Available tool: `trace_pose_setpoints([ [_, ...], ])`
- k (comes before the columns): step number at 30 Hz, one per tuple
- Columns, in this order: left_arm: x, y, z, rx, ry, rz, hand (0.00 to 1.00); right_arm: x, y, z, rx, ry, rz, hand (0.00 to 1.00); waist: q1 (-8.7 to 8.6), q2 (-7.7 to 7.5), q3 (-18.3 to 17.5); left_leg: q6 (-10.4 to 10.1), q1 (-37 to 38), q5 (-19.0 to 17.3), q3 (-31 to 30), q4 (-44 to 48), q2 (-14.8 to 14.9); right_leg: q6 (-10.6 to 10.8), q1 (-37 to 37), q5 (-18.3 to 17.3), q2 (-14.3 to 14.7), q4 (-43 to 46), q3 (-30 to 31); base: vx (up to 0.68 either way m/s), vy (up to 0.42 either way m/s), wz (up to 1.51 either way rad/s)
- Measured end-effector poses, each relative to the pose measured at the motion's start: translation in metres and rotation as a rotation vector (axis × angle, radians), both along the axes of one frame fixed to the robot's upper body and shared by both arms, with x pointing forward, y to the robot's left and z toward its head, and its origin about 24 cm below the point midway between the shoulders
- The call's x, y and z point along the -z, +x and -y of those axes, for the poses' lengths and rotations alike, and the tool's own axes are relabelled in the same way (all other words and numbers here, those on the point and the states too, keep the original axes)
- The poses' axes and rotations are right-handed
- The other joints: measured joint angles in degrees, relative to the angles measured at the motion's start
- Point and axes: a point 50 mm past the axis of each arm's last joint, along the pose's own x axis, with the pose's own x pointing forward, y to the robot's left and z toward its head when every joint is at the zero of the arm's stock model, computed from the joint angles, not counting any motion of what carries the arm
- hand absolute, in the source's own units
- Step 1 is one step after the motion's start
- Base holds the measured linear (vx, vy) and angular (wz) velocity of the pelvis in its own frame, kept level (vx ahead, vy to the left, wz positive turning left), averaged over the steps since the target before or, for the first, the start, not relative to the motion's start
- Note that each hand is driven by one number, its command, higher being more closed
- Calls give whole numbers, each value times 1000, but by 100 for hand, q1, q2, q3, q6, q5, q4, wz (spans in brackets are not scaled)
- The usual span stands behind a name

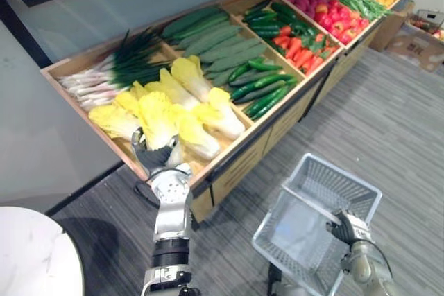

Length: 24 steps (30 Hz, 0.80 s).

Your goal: Pick vegetable in the basket

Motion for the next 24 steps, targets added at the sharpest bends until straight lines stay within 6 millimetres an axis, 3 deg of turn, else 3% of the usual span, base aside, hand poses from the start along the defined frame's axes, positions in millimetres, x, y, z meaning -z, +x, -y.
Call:
trace_pose_setpoints([
  [11, 4, -17, 35, 224, 30, 20, 100, 6, 12, 9, 34, 5, -52, 100, 119, 65, -38, 3, 0, -46, 1, 79, 1, 0, 28, 0, -4, 1, 8, 0, 0, 0],
  [19, -20, -31, 77, 523, 105, 164, 100, 3, 24, 18, 79, 49, -77, 100, 199, 309, -180, 25, 17, -96, 85, 166, -3, 30, 28, 21, -9, 2, 119, -9, -7, -5],
  [24, -36, -39, 101, 703, 161, 251, 100, -7, 38, 18, 73, 61, -33, 100, 215, 341, -199, 31, 25, -151, 172, 266, 3, 44, 14, 46, -6, 1, 225, -30, -11, -10],
])
